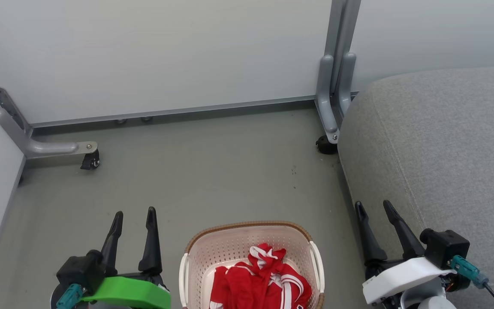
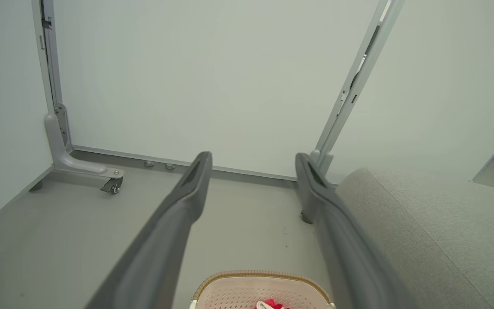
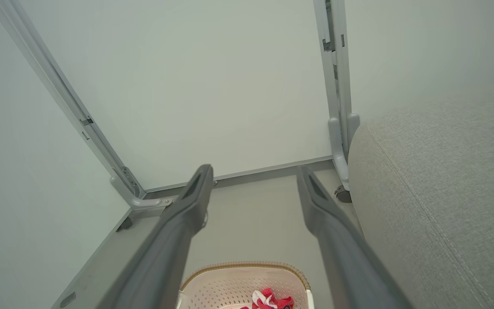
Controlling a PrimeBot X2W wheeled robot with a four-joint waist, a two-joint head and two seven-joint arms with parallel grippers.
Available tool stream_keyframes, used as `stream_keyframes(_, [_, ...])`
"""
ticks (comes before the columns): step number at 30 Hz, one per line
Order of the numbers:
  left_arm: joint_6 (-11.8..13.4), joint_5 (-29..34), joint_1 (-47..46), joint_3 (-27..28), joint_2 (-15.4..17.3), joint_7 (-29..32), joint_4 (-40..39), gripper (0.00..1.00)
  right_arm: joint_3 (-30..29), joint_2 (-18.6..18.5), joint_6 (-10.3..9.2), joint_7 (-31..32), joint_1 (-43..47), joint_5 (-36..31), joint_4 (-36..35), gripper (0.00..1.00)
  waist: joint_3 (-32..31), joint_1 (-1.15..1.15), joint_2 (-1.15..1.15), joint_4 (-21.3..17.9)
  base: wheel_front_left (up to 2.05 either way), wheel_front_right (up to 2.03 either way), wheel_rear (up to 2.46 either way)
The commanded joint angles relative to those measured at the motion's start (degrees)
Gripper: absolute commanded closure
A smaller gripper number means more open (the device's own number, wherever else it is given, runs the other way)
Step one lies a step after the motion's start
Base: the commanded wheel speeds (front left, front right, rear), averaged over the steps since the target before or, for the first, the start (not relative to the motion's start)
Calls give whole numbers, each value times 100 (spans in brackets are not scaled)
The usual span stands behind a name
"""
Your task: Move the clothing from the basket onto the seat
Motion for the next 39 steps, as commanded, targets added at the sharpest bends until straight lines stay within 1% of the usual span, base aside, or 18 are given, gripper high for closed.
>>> stream_keyframes(1, [-24,147,64,-21,37,-48,0,0,10,-31,2,-50,42,-144,-51,0,-13,0,0,-3,0,0,0])
stream_keyframes(14, [89,781,135,-155,39,-192,94,0,79,-34,2,-193,148,-592,3,0,-93,0,0,-14,0,0,0])
stream_keyframes(19, [125,928,156,-213,41,-242,116,0,101,-34,2,-239,180,-768,-22,0,-103,0,0,-13,0,0,0])
stream_keyframes(24, [221,1132,189,-241,42,-292,162,0,153,-35,2,-290,223,-928,-37,0,-105,0,0,-15,0,0,0])
stream_keyframes(29, [249,1028,197,-208,43,-297,166,0,155,-35,2,-304,231,-943,-46,0,-106,0,0,-21,0,0,0])
stream_keyframes(39, [192,940,159,-170,42,-297,197,0,111,-35,2,-304,207,-901,-35,0,-69,0,0,-21,0,0,0])
